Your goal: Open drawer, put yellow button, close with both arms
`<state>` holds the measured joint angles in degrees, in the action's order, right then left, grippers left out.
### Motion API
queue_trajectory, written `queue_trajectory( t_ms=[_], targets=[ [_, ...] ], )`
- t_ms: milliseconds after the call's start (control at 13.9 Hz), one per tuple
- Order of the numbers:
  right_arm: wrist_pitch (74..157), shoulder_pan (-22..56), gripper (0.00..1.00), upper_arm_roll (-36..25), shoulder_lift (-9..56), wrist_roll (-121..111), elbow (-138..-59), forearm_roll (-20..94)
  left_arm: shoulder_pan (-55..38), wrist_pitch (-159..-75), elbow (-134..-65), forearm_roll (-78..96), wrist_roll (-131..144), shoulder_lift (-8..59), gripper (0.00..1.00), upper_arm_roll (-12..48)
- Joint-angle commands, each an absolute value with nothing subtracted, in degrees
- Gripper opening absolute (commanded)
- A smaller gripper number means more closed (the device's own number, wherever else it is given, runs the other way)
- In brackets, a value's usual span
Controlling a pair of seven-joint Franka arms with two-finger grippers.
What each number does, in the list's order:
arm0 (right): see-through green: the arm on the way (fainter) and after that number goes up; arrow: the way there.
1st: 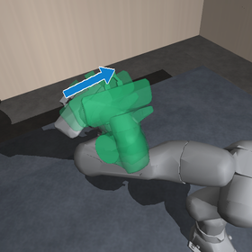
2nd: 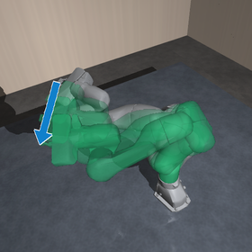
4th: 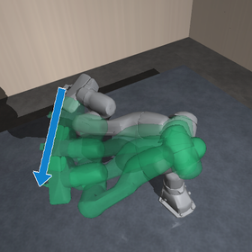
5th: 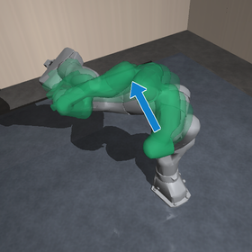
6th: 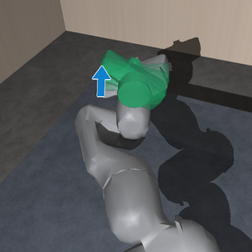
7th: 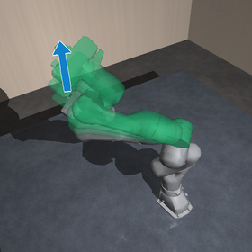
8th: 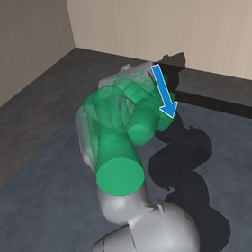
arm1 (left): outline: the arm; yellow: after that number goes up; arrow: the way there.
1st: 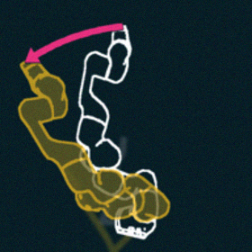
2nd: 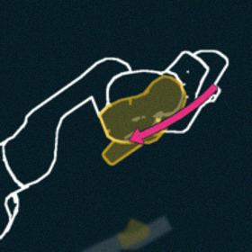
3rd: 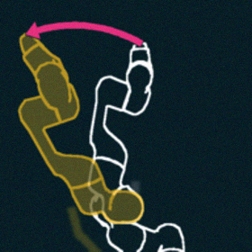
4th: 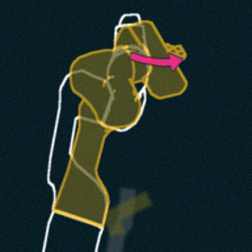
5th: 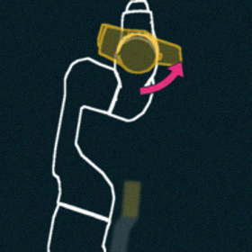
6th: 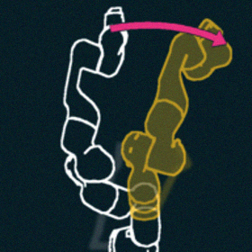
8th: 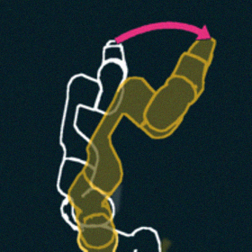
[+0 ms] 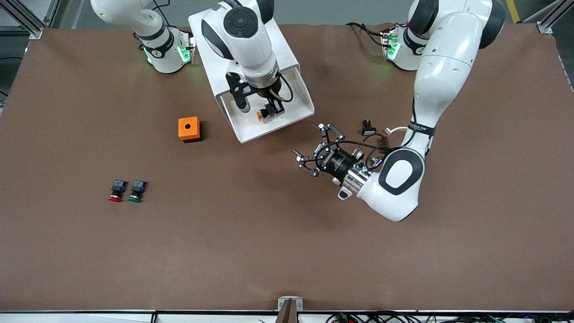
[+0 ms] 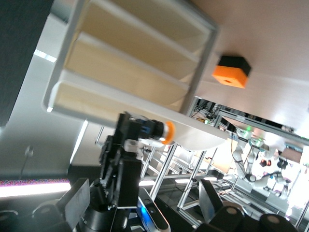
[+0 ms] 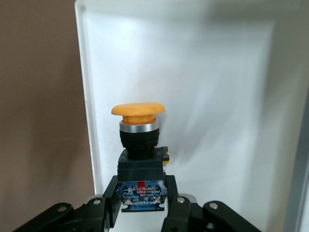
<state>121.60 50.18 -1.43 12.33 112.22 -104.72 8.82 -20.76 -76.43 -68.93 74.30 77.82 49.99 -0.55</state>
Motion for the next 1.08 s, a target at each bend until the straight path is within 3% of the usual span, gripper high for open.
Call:
queue_trajectory(
  t_ms=[0, 216, 287, 359, 647, 1006],
  targets=[
    [121.3, 52.0, 0.0, -2.3, 14.7, 114.3, -102.3, 8.5, -23.5, -80.1, -67.2, 71.1, 70.9, 50.0, 1.0, -3.2],
    [121.3, 52.3, 0.0, -2.3, 15.0, 114.3, -102.3, 8.2, -25.0, -85.9, -67.3, 64.9, 60.4, 49.2, 1.0, -3.4],
    [121.1, 52.2, 0.34, -2.3, 15.0, 114.3, -102.2, 8.3, -25.7, -87.9, -67.3, 63.2, 57.6, 49.1, 1.0, -3.4],
    [121.0, 52.2, 0.99, -2.3, 15.0, 114.3, -102.1, 8.3, -26.3, -89.5, -67.3, 61.2, 54.8, 48.9, 1.0, -3.4],
    [118.4, 49.7, 1.0, -2.5, 14.9, 107.9, -97.6, 8.3, -28.3, -96.4, -67.4, 51.4, 47.8, 46.3, 1.0, -3.3],
    [101.0, 39.5, 1.0, -2.6, 14.3, 81.8, -88.4, 8.5, -28.8, -100.1, -67.5, 41.0, 47.5, 41.4, 1.0, -2.8]
  ],
)
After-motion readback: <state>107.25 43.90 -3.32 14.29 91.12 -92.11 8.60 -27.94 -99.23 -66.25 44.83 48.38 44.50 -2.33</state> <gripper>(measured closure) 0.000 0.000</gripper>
